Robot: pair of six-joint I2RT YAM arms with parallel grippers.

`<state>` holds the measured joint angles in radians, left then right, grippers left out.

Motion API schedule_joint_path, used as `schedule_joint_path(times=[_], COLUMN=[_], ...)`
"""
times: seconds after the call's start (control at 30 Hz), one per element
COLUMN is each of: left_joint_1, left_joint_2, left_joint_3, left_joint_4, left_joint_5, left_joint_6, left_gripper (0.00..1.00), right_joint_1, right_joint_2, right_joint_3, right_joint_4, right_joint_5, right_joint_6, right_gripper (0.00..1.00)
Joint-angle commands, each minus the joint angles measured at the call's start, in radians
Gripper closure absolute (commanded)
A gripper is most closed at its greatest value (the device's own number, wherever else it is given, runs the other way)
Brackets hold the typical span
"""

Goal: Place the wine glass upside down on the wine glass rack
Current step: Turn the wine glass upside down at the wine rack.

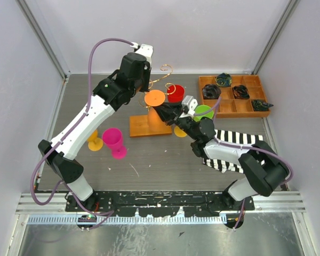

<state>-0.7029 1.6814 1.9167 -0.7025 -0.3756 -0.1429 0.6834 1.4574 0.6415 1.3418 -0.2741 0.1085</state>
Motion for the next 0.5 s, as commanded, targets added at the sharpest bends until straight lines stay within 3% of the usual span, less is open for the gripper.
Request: schedule_joint_path(times=[0.0, 0.47], left_joint_1=[0.013, 0.014], left_joint_2=[-0.002, 0.009], left_joint_3=[-0.024, -0.021], left_joint_4=[-0.084, -0.091], left_joint_5=[-0.004, 0.006], left_joint_6=[-0.006, -0.016], left_gripper=[1.0, 1.0], right_joint_1=[0.006, 0.026], right_joint_2=[0.025, 0.08], right_joint_3=[0.065, 0.132], right_joint_4=[0.096, 0.071], right_joint_5=[-0.022, -0.06], right_joint_6=[-0.004, 0.004], right_gripper=[0.99, 0.99])
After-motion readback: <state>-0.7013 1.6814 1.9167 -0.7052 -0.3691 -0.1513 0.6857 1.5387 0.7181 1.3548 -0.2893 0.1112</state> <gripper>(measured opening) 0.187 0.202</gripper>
